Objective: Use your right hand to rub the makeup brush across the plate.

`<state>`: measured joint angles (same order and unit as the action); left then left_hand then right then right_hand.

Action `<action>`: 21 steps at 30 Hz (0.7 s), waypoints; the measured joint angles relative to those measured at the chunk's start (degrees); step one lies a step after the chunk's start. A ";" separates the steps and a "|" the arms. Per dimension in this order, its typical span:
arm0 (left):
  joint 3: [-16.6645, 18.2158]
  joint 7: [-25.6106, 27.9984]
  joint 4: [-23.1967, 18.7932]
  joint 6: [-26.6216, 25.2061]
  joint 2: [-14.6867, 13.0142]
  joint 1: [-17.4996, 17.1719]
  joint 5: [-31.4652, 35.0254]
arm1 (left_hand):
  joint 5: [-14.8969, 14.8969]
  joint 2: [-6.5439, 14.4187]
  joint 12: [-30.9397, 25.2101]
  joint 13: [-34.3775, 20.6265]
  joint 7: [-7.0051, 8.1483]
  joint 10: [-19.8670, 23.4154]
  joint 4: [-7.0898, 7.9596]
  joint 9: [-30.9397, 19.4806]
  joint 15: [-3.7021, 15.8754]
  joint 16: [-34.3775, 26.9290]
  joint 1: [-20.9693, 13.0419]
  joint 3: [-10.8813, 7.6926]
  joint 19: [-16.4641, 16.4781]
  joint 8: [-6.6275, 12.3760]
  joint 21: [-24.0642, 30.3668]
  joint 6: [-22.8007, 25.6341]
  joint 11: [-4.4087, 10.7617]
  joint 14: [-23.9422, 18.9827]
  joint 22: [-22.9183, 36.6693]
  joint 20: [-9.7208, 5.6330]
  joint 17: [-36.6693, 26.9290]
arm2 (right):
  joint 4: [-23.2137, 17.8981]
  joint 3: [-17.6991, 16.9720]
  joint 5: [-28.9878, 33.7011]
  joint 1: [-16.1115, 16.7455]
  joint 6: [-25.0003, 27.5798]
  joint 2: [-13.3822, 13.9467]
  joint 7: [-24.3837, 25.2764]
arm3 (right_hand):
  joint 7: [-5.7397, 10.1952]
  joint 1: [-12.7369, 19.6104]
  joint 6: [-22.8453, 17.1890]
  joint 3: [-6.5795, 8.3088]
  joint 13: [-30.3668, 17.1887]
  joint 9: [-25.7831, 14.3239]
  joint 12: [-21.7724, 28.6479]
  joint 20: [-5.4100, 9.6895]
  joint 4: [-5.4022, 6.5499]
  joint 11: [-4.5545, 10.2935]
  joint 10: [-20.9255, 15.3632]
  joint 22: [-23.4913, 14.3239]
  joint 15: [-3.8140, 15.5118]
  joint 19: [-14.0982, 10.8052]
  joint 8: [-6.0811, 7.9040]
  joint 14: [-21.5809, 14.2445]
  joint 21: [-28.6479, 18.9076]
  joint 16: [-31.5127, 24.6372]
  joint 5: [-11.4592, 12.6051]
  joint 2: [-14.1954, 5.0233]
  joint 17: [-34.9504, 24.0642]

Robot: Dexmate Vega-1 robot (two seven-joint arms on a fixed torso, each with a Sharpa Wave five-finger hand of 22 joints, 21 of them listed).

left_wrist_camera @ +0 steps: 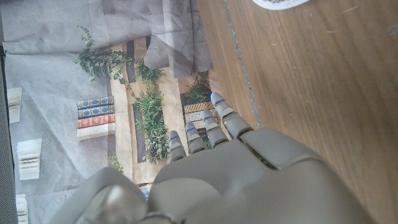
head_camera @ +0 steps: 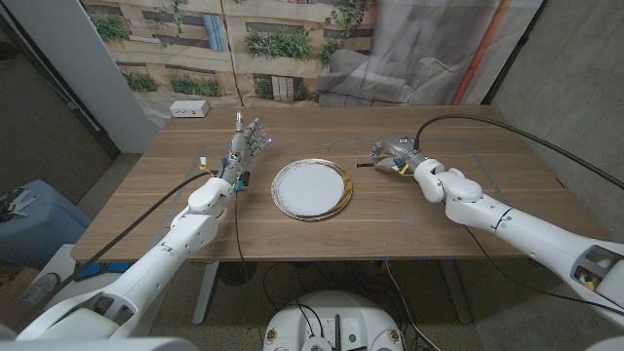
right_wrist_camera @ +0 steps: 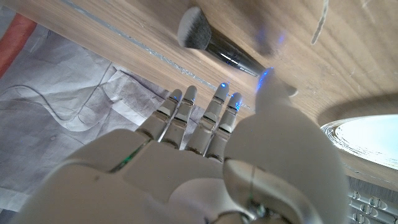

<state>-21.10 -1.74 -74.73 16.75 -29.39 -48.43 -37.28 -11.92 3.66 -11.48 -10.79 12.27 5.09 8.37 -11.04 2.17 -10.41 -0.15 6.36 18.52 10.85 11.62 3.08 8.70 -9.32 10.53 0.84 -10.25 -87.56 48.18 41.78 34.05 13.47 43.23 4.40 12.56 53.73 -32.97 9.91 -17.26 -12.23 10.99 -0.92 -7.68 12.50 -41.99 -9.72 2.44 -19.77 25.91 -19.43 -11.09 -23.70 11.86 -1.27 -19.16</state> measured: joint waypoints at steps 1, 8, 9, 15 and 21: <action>0.00 0.00 0.00 0.00 0.00 0.00 0.00 | 0.00 0.00 0.00 0.00 0.00 0.00 0.00 0.00 0.00 0.00 0.00 0.00 0.00 0.00 0.00 0.00 0.00 0.00 0.00 0.00 0.00 | -0.16 -0.06 -0.02 0.02 0.00 0.07 -0.18 | -0.01 -1.02 0.40 -0.30 0.00 0.00 0.00 -0.42 0.00 0.09 0.48 0.00 -0.11 0.45 -0.34 0.39 0.18 0.25 0.00 0.34 0.04; 0.01 -0.02 0.02 0.00 -0.01 0.00 -0.01 | 0.00 0.00 0.00 0.00 0.00 0.00 0.00 0.00 0.00 0.00 0.00 0.00 0.00 0.00 0.00 0.00 0.00 0.00 0.00 0.00 0.00 | -1.18 -0.52 -0.38 0.23 0.01 0.64 -1.81 | -0.29 -4.88 3.76 -1.08 0.29 -0.01 0.00 -2.26 0.64 0.02 4.21 0.00 -0.09 3.08 -2.41 2.73 0.29 1.97 -0.33 1.12 0.75; 0.01 -0.02 0.02 0.00 -0.01 0.00 -0.01 | 0.00 0.00 0.00 0.00 0.00 0.00 0.00 0.00 0.00 0.00 0.00 0.00 0.00 0.00 0.00 0.00 0.00 0.00 0.00 0.00 0.00 | -1.23 -0.55 -0.38 0.24 0.01 0.67 -1.81 | -0.38 -5.17 4.07 -1.21 0.29 -0.01 0.00 -2.27 0.50 -0.03 4.70 0.00 -0.07 3.09 -2.70 2.75 0.29 2.10 -0.33 1.40 0.82; 0.01 -0.02 0.02 0.00 0.00 0.00 -0.01 | 0.00 0.00 0.00 0.00 0.00 0.00 0.00 0.00 0.00 0.00 0.00 0.00 0.00 0.00 0.00 0.00 0.00 0.00 0.00 0.00 0.00 | -2.25 -1.16 -0.97 0.63 0.27 0.90 -2.96 | -0.98 -7.22 6.48 -1.59 0.79 0.25 0.00 -2.46 0.69 -0.17 7.09 0.00 -0.19 3.28 -4.37 4.08 0.29 2.78 -0.33 1.48 1.10; 0.01 -0.02 0.03 0.00 -0.01 0.01 -0.01 | 0.00 0.00 0.00 0.00 0.00 0.00 0.00 0.00 0.00 0.00 0.00 0.00 0.00 0.00 0.00 0.00 0.00 0.00 0.00 0.00 0.00 | -3.15 -2.76 -3.63 1.58 0.72 0.91 -3.46 | -2.11 -11.71 10.77 -2.39 1.76 0.79 0.00 -1.91 1.85 -1.61 11.20 0.00 -0.17 3.80 -7.70 6.38 0.28 4.11 -0.33 0.16 1.68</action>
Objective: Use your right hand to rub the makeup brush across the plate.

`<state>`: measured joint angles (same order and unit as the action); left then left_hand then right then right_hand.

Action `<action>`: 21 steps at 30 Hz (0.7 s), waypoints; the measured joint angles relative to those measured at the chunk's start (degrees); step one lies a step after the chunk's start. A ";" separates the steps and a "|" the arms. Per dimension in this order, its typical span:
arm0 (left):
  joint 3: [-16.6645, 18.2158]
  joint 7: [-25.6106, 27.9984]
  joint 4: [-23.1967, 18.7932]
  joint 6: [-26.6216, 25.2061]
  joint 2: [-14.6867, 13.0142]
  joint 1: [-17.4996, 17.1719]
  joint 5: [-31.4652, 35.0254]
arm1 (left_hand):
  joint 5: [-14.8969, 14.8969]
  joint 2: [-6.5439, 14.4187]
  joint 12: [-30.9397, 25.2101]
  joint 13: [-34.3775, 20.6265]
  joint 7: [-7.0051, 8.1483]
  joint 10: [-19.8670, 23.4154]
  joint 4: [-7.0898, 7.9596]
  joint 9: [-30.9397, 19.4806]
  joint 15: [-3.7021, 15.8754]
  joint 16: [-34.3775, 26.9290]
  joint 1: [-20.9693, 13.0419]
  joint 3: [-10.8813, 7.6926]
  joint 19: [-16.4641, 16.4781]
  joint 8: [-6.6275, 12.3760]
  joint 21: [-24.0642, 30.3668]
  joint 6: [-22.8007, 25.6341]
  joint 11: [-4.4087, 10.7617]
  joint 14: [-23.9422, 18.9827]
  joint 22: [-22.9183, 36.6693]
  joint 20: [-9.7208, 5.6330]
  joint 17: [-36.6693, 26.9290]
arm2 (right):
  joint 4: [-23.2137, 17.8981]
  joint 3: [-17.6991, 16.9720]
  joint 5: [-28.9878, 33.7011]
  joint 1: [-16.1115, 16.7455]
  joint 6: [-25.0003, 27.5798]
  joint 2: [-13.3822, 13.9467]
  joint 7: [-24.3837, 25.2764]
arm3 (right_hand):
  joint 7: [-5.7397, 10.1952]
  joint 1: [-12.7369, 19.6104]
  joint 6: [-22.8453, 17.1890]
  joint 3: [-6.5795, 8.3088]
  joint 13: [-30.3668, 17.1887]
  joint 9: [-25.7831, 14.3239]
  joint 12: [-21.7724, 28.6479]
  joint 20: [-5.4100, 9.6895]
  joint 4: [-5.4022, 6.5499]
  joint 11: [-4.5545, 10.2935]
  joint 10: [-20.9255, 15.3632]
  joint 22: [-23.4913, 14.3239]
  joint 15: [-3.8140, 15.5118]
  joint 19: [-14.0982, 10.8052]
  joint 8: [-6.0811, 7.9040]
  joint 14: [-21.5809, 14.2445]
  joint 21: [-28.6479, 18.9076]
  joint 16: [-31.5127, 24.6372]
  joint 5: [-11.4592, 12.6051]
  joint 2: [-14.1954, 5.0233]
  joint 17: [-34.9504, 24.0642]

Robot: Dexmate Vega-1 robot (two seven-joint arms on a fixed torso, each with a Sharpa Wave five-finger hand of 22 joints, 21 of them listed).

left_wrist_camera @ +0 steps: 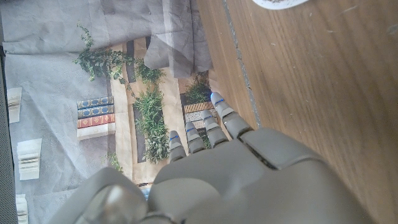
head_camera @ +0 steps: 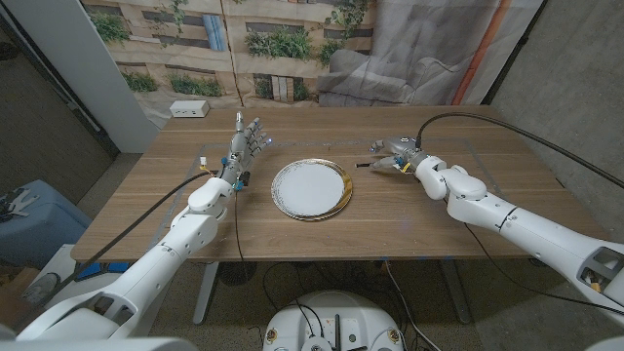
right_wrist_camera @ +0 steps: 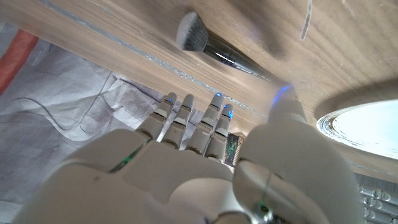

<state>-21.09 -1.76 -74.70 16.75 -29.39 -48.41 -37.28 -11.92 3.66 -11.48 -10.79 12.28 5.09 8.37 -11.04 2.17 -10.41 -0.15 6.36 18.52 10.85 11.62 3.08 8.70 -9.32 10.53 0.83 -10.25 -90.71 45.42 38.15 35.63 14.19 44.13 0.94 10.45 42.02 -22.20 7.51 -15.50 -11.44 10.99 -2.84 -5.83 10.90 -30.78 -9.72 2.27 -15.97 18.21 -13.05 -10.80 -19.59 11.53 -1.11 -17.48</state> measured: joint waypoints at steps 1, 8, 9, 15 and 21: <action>0.00 0.00 0.00 0.00 0.00 0.00 0.00 | 0.00 0.00 0.00 0.00 0.00 0.00 0.00 0.00 0.00 0.00 0.00 0.00 0.00 0.00 0.00 0.00 0.00 0.00 0.00 0.00 0.00 | -0.10 -0.39 -0.58 0.22 0.00 0.00 -0.01 | 0.00 -0.91 0.72 0.04 0.20 0.00 0.00 0.32 0.26 -0.28 0.96 0.00 -0.04 0.27 -0.62 0.61 0.00 0.39 0.00 0.03 0.16; 0.00 0.00 0.02 0.00 0.02 0.01 0.00 | 0.00 0.00 0.00 0.00 0.00 0.00 0.00 0.00 0.00 0.00 0.00 0.00 0.00 0.00 0.00 0.00 0.00 0.00 0.00 0.00 0.00 | -0.22 -3.22 -6.74 1.74 -0.57 -0.47 0.11 | -0.33 -3.50 3.91 -0.16 1.49 0.53 -0.41 4.09 0.46 -1.76 5.45 0.12 -0.06 0.18 -3.81 3.83 -0.01 2.42 0.00 -0.63 1.23; 0.00 0.00 0.02 0.00 0.02 0.01 0.00 | 0.00 0.00 0.00 0.00 0.00 0.00 0.00 0.00 0.00 0.00 0.00 0.00 0.00 0.00 0.00 0.00 0.00 0.00 0.00 0.00 0.00 | -0.19 -3.84 -8.24 2.14 -0.81 -0.65 0.37 | -0.33 -3.69 3.91 -0.16 1.63 0.53 -0.58 4.08 0.46 -1.91 5.75 0.12 -0.03 0.18 -3.99 3.86 -0.01 2.53 0.00 -0.43 1.27; -0.01 0.01 0.02 0.00 0.03 0.01 0.00 | 0.00 0.00 0.00 0.00 0.00 0.00 0.00 0.00 0.00 0.00 0.00 0.00 0.00 0.00 0.00 0.00 0.00 0.00 0.00 0.00 0.00 | 0.08 -7.20 -15.70 4.50 -1.81 -1.56 2.76 | -0.33 -4.49 3.91 -0.41 2.17 0.79 -0.64 5.23 0.70 -2.74 6.57 0.12 -0.22 -0.54 -4.47 4.05 -0.08 2.53 -0.36 -0.86 1.53; -0.03 0.02 0.03 0.00 0.05 0.03 0.01 | 0.00 0.00 0.00 0.00 0.00 0.00 0.00 0.00 0.00 0.00 0.00 0.00 0.00 0.00 0.00 0.00 0.00 0.00 0.00 0.00 0.00 | 1.03 -10.21 -23.03 6.74 -3.82 -2.70 5.75 | -0.88 -5.85 4.45 -0.72 2.70 0.87 -0.64 4.96 1.01 -4.16 8.00 0.12 0.00 -1.19 -5.09 4.26 -0.28 3.08 -0.39 -1.01 1.80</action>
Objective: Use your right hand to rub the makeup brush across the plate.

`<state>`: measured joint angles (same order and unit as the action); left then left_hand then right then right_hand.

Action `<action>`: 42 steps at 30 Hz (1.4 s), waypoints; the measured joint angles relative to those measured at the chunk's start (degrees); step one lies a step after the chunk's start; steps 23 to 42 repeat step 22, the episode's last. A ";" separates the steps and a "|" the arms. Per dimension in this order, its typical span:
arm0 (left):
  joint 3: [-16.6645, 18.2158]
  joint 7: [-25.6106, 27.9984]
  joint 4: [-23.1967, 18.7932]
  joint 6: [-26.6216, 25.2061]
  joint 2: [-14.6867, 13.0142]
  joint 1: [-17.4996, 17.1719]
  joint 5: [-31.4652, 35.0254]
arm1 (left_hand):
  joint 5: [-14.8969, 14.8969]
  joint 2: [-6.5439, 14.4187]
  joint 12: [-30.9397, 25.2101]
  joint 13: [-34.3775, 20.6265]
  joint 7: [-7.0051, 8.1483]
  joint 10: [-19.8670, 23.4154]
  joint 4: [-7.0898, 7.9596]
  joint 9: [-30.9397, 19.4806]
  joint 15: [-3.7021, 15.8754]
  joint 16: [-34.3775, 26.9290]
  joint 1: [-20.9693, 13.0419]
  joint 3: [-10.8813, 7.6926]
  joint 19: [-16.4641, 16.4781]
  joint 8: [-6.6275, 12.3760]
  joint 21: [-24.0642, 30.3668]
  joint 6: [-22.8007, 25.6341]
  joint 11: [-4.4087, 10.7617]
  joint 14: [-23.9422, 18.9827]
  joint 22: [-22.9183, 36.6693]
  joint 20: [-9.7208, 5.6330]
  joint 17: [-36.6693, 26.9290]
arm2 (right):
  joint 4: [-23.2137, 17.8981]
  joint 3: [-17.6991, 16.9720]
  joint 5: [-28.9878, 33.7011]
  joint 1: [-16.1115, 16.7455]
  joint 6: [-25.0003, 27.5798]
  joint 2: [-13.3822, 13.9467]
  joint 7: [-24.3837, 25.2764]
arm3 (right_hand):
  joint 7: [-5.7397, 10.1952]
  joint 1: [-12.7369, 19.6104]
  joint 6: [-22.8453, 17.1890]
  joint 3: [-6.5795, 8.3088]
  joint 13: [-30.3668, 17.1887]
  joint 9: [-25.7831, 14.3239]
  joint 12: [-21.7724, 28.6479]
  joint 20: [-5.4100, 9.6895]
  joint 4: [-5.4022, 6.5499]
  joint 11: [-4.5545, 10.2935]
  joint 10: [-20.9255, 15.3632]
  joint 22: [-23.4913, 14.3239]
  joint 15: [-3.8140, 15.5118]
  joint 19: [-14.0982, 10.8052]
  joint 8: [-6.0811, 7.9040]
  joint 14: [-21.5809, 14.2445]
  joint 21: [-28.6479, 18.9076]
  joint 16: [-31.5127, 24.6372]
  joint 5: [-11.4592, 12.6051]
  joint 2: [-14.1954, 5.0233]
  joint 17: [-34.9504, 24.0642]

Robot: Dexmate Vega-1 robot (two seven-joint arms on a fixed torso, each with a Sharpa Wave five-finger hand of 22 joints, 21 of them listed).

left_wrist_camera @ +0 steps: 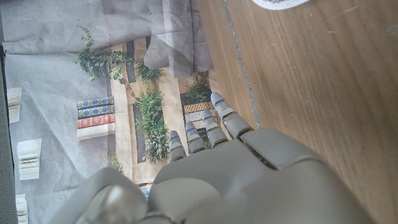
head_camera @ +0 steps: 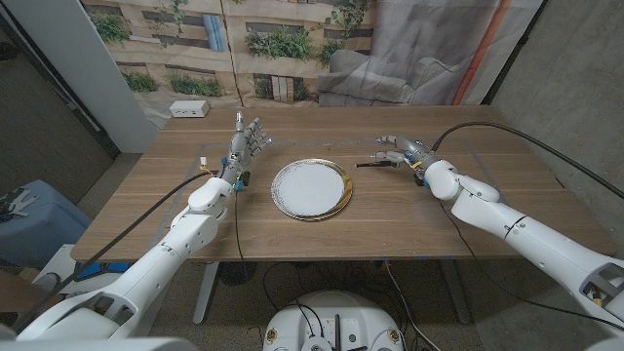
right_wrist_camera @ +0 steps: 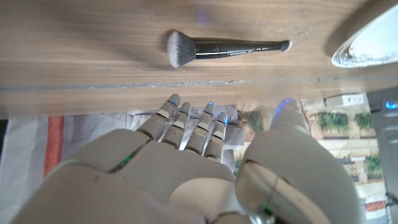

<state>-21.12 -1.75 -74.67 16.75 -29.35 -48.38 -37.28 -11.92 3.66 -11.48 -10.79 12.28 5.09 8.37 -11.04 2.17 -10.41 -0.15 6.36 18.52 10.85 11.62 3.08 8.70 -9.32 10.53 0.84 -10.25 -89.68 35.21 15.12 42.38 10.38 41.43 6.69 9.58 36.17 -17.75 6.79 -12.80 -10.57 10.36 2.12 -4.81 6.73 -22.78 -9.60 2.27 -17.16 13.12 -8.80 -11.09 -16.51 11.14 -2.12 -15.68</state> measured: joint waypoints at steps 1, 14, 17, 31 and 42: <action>0.00 0.00 0.00 0.00 0.01 0.00 0.00 | 0.00 0.00 0.00 0.00 0.00 0.00 0.00 0.00 0.00 0.00 0.00 0.00 0.00 0.00 0.00 0.00 0.00 0.00 0.00 0.00 0.00 | 0.28 -0.52 -1.36 0.40 -0.45 -0.21 0.53 | -0.17 -0.86 0.17 -0.03 0.08 0.13 0.00 0.02 0.04 -0.31 0.31 0.00 0.10 0.01 -0.27 0.10 0.00 0.19 0.00 0.08 0.16; -0.01 0.00 0.04 0.00 0.01 0.01 0.03 | 0.00 0.00 0.00 0.00 0.00 0.00 0.00 0.00 0.00 0.00 0.00 0.00 0.00 0.00 0.00 0.00 0.00 0.00 0.00 0.00 0.00 | 3.83 -4.42 -13.68 2.82 -6.82 -2.09 3.28 | -1.97 -6.27 5.25 -0.72 1.65 0.18 -0.43 -0.82 1.53 -4.54 8.12 0.00 -0.21 0.85 -2.95 1.83 0.35 1.91 -0.34 -1.23 1.32; 0.00 0.00 0.04 0.00 0.02 0.01 0.03 | 0.00 0.00 0.00 0.00 0.00 0.00 0.00 0.00 0.00 0.00 0.00 0.00 0.00 0.00 0.00 0.00 0.00 0.00 0.00 0.00 0.00 | 4.59 -5.13 -16.28 3.16 -8.28 -2.52 3.39 | -2.32 -7.21 6.86 -0.79 1.89 0.18 -0.43 -1.23 1.59 -5.11 9.27 -0.01 -0.02 1.30 -3.08 2.46 0.51 2.12 -0.34 -1.51 1.32; 0.00 0.00 0.04 0.02 0.02 0.02 0.03 | 0.00 0.00 0.00 0.00 0.00 0.00 0.00 0.00 0.00 0.00 0.00 0.00 0.00 0.00 0.00 0.00 0.00 0.00 0.00 0.00 0.00 | 5.56 -6.54 -20.58 4.15 -10.51 -3.52 4.11 | -2.80 -8.64 8.40 -1.02 1.99 0.17 -0.43 -1.22 1.83 -5.90 11.24 -0.01 -0.33 2.53 -3.08 3.37 0.87 2.89 -0.33 -1.85 1.59; 0.00 0.00 0.04 0.02 0.02 0.02 0.03 | 0.00 0.00 0.00 0.00 0.00 0.00 0.00 0.00 0.00 0.00 0.00 0.00 0.00 0.00 0.00 0.00 0.00 0.00 0.00 0.00 0.00 | 5.56 -6.54 -20.58 4.15 -10.51 -3.52 4.11 | -2.80 -8.64 8.40 -1.02 1.99 0.17 -0.43 -1.22 1.83 -5.90 11.24 -0.01 -0.33 2.53 -3.08 3.37 0.87 2.89 -0.33 -1.85 1.59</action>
